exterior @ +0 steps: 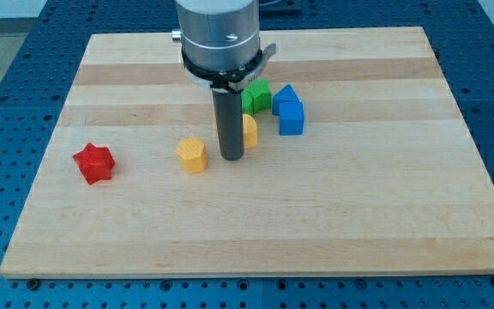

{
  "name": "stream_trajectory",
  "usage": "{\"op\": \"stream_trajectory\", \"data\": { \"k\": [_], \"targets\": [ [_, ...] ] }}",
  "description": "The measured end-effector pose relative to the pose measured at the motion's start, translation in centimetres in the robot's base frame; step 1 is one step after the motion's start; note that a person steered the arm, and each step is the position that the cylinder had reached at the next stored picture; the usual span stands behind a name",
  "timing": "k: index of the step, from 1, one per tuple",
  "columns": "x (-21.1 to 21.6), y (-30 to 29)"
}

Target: Move blue cube and yellow hexagon towards center

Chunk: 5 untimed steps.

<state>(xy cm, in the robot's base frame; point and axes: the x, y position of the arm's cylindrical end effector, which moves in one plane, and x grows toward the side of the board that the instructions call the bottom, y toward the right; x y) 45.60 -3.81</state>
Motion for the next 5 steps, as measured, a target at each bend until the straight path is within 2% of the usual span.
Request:
{"op": "stream_trajectory", "data": {
  "k": [1,2,3,4,5],
  "targets": [
    [-0.8,0.0],
    [1.1,0.5],
    [1.5,4.8],
    [-1.3,10.3],
    [-4.0,13.3]
  ]
}}
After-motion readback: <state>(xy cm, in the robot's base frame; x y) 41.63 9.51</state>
